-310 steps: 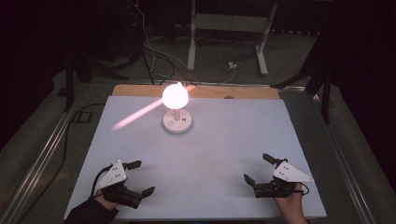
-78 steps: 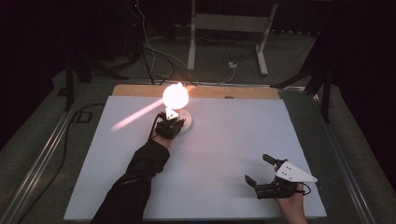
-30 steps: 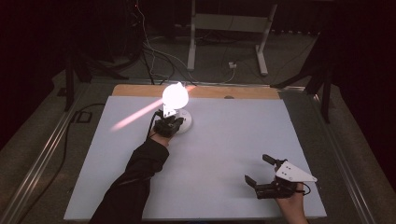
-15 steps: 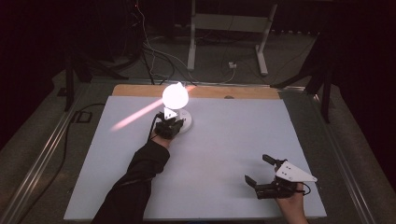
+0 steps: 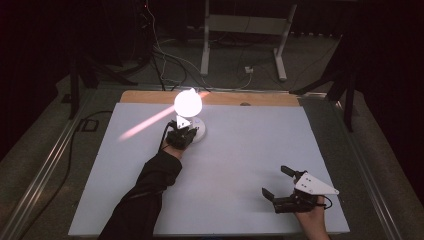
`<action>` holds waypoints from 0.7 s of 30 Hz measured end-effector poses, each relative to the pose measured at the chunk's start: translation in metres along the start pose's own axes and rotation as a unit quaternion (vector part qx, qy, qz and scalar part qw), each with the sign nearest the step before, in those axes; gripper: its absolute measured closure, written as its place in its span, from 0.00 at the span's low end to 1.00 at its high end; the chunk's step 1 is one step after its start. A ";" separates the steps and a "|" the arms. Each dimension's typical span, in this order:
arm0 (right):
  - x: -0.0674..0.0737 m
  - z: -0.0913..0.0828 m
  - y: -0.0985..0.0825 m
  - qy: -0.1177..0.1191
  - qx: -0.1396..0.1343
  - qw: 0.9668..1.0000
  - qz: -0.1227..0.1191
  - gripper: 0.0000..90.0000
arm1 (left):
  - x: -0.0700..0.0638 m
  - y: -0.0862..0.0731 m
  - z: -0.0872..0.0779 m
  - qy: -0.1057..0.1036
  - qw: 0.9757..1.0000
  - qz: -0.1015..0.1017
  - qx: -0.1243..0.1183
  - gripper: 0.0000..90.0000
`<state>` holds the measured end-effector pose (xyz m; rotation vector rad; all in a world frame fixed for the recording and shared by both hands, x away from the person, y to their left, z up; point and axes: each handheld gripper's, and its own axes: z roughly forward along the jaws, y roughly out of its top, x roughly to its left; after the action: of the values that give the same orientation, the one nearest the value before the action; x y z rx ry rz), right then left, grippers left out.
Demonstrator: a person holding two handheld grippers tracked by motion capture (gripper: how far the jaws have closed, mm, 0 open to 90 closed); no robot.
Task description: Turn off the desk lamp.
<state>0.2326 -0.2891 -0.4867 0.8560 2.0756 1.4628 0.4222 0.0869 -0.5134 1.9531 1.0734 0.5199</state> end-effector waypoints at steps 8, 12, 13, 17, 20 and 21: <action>0.000 0.000 0.000 0.000 0.002 1.000 0.001 0.00 | 0.000 0.002 0.000 0.000 1.000 0.002 0.003 1.00; -0.001 -0.001 0.000 -0.001 -0.001 1.000 0.002 0.00 | -0.002 0.005 -0.006 -0.005 1.000 -0.005 -0.014 0.91; -0.001 -0.001 0.000 -0.001 -0.001 1.000 0.002 0.00 | -0.003 0.007 -0.008 -0.007 1.000 -0.002 -0.012 0.91; -0.002 -0.001 0.000 -0.001 -0.001 1.000 0.004 0.00 | -0.008 0.012 -0.017 -0.016 1.000 -0.006 -0.017 0.81; -0.001 -0.001 0.000 -0.001 0.000 1.000 0.003 0.00 | -0.011 0.015 -0.023 -0.031 0.999 -0.009 -0.010 0.70; -0.001 -0.001 0.000 -0.001 0.000 1.000 0.003 0.00 | -0.012 0.016 -0.025 -0.037 0.999 -0.008 -0.009 0.70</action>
<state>0.2327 -0.2902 -0.4866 0.8640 2.0723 1.4648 0.4065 0.0836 -0.4855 1.9302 1.0340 0.4435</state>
